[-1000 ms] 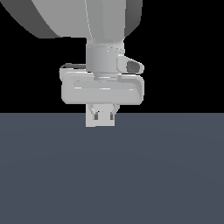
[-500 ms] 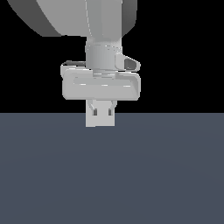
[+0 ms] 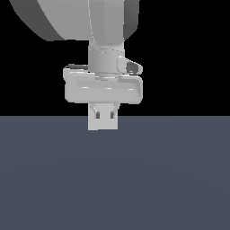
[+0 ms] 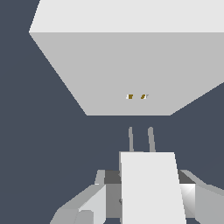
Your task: Plug the charger into the wall socket.
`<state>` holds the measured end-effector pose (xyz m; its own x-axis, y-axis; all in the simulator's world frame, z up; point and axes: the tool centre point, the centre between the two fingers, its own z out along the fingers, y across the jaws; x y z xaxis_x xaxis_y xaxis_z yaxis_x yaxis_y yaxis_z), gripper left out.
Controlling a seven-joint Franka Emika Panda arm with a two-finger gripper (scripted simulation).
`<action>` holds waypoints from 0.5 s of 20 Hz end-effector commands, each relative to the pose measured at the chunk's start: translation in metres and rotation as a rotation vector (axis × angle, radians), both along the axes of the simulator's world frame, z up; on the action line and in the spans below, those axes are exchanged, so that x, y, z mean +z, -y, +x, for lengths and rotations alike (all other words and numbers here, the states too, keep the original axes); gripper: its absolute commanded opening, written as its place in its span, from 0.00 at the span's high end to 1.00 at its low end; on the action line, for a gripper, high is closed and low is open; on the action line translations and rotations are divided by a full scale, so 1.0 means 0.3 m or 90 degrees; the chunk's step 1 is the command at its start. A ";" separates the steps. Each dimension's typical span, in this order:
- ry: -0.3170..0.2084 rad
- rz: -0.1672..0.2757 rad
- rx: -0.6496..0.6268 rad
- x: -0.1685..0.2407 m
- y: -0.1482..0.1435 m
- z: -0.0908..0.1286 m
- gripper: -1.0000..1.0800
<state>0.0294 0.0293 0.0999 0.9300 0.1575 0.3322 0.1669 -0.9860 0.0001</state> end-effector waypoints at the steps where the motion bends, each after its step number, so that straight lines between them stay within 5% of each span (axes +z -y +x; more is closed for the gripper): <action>1: 0.000 0.000 0.000 0.001 -0.004 0.022 1.00; 10: 0.000 0.000 0.000 0.001 -0.021 0.120 1.00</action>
